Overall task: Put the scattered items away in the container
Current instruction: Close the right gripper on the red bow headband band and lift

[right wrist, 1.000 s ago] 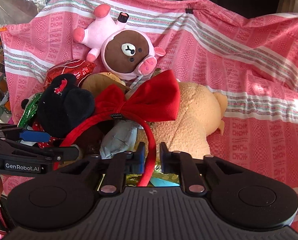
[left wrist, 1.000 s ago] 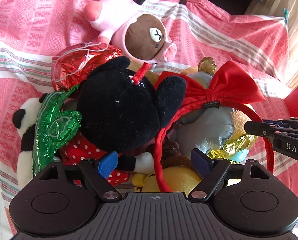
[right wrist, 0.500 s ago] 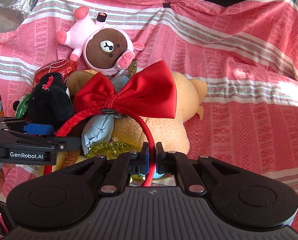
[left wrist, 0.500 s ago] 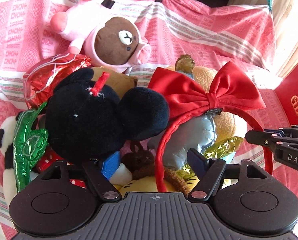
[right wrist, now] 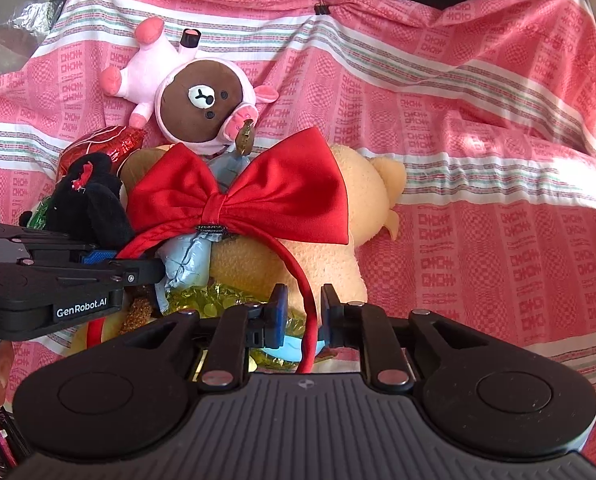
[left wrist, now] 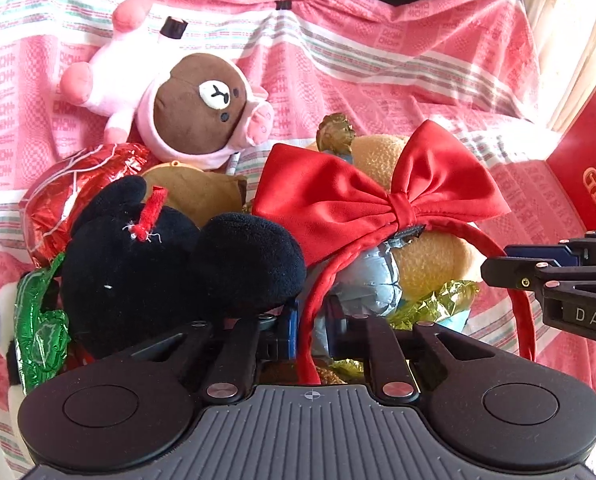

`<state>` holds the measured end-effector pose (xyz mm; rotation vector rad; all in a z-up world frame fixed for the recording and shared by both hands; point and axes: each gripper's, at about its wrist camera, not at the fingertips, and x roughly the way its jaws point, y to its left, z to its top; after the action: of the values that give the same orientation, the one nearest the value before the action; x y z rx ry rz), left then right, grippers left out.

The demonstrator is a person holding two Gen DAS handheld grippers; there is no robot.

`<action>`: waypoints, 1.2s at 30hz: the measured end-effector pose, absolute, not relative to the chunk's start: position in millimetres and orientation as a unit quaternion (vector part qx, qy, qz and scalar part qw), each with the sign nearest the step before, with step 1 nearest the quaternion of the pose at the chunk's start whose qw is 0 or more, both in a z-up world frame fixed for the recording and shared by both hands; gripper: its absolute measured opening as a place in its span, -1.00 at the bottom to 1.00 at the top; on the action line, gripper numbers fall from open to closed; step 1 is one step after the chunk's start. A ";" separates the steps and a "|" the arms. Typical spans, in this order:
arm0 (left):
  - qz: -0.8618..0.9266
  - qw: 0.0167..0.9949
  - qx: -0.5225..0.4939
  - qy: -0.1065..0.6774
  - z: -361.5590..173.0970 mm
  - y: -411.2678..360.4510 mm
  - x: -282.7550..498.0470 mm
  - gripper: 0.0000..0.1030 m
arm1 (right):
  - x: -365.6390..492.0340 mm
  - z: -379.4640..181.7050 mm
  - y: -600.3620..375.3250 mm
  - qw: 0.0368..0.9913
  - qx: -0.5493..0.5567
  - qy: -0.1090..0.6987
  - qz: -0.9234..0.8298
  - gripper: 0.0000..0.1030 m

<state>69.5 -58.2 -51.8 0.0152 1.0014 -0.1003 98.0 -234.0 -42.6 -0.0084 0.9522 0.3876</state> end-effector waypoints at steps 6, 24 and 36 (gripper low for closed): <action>-0.045 0.875 -0.003 0.482 -53.4 -51.9 70.9 -0.23 | 108.7 -46.4 -227.7 0.870 -0.010 0.457 0.186 -0.48; -0.046 0.874 0.010 0.483 -49.1 -59.6 70.8 -0.67 | 109.2 -49.3 -220.4 0.865 -0.018 0.459 0.202 -0.62; -0.034 0.889 0.012 0.456 -38.1 -63.8 56.6 -0.97 | 103.0 -38.3 -234.0 0.875 0.008 0.438 0.207 -0.66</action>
<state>56.6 -63.8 -38.1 0.0259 0.9464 -0.0715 103.0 -234.0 -38.3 0.0170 0.9149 0.4327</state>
